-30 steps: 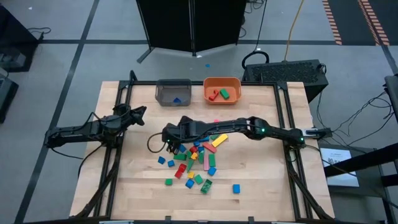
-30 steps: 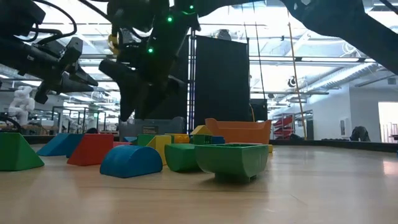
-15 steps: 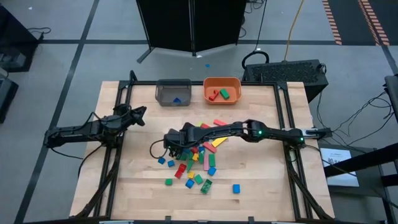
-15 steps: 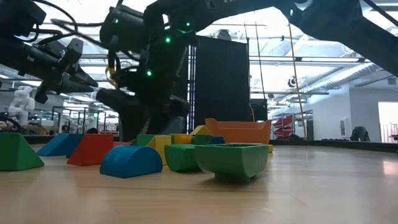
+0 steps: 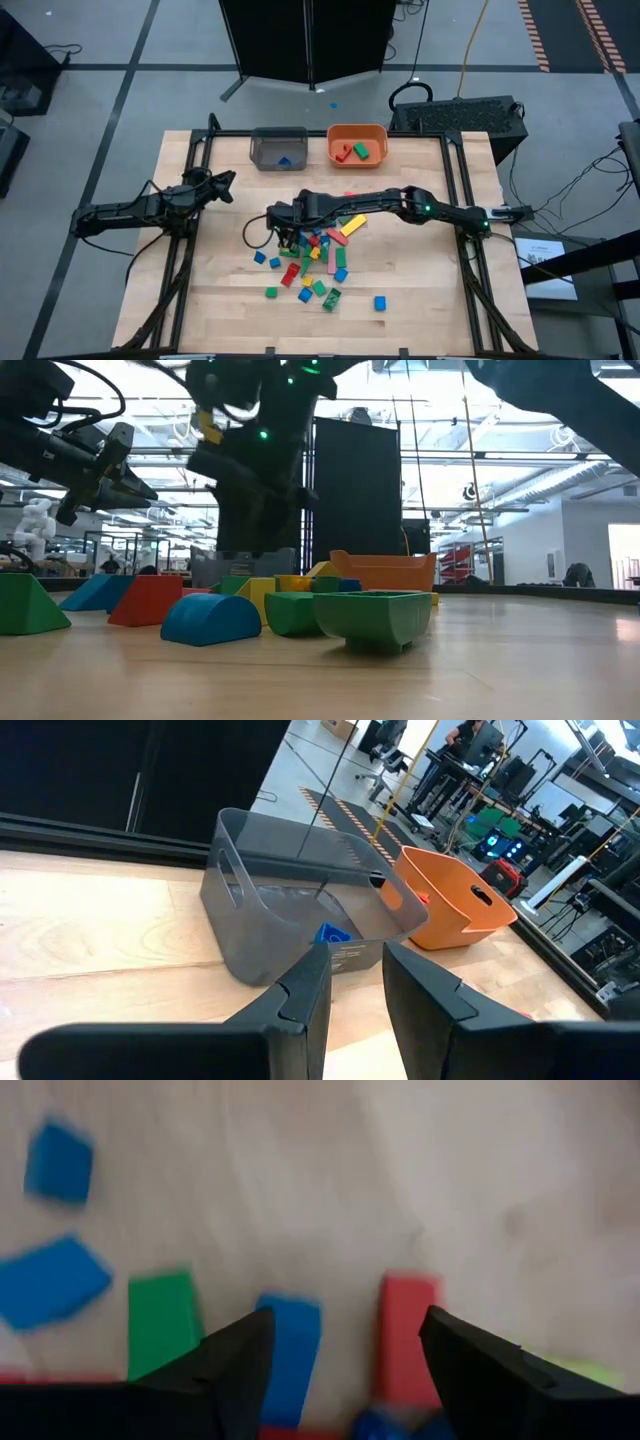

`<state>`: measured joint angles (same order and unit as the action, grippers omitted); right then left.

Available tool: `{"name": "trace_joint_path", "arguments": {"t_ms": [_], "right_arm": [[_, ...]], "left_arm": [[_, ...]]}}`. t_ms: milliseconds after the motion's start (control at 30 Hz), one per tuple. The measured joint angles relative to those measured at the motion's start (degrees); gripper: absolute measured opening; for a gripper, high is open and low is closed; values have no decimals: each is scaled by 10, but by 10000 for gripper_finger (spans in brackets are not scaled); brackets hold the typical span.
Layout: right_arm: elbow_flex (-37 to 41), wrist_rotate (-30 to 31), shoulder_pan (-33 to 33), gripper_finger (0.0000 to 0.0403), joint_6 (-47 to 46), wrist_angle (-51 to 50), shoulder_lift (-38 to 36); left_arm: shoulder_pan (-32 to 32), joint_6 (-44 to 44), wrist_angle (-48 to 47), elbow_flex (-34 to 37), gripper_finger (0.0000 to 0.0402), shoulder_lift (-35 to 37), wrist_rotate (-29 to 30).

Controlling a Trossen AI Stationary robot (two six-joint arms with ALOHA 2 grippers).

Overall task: Sort blocks by size
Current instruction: Put the small blue block into the black bin

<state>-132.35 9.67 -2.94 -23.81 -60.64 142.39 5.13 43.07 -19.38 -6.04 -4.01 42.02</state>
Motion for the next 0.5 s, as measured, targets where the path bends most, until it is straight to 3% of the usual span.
{"name": "trace_joint_path", "arguments": {"t_ms": [300, 500], "right_arm": [[1, -22, -8, 313, -3, 2, 11], [1, -6, -4, 323, -5, 6, 15]], "left_arm": [[0, -3, 0, 0, 95, 0, 1], [0, -3, 0, 0, 95, 0, 2]]}}
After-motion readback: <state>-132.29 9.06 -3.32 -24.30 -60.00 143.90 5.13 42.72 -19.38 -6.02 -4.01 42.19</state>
